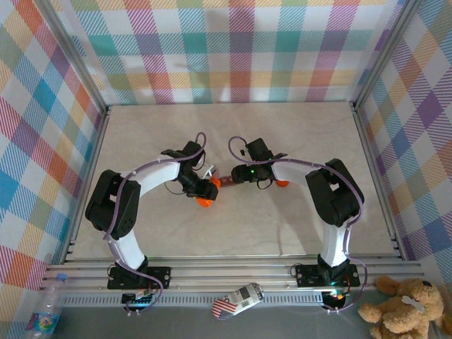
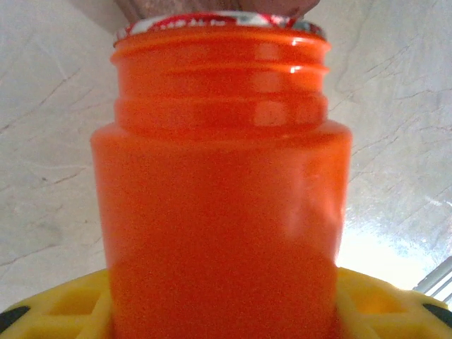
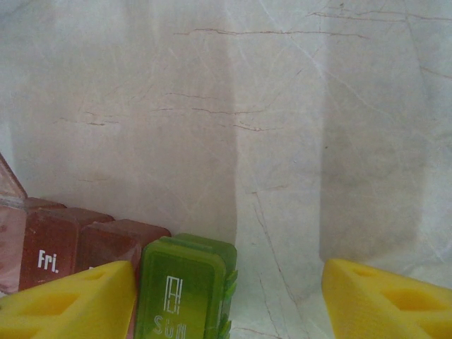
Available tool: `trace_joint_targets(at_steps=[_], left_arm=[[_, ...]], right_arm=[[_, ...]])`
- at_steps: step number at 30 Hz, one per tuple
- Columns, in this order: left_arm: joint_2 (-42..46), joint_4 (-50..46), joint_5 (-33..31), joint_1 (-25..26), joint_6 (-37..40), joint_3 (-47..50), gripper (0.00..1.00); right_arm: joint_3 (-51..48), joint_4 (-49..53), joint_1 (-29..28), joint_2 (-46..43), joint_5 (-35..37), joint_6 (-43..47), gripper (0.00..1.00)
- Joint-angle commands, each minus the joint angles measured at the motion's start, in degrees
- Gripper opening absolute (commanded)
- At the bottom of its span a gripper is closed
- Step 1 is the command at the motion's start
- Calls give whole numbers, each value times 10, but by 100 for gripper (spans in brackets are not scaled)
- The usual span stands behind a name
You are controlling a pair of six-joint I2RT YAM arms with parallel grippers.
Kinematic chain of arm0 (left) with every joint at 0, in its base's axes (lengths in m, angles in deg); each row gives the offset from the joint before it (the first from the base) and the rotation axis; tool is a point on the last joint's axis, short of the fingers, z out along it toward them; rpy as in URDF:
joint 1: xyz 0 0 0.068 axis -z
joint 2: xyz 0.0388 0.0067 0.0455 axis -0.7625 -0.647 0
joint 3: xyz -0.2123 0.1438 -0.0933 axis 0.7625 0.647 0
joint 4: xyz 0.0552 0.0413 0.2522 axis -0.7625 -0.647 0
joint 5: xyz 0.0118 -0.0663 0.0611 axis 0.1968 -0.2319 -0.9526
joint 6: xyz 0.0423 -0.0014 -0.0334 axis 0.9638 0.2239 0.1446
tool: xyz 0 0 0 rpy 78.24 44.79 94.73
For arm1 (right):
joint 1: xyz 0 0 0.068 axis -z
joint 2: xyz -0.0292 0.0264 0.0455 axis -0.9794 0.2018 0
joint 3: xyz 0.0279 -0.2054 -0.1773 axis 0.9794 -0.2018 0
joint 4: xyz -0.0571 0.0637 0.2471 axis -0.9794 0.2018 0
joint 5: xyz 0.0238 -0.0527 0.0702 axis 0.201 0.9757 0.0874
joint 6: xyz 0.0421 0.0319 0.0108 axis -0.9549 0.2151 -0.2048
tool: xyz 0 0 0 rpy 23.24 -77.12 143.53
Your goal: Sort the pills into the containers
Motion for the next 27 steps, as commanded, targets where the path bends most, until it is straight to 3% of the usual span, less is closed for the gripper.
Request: trace_joint_targets(at_steps=[1,27], left_arm=[[-6,-25,15,-9,12,-21,0],[-52,-94,14,-14,20,-93,0]], right_arm=[[-6,4,-6,18,-5,-2,70],[-6,3,-6,29,-12,-7,70]])
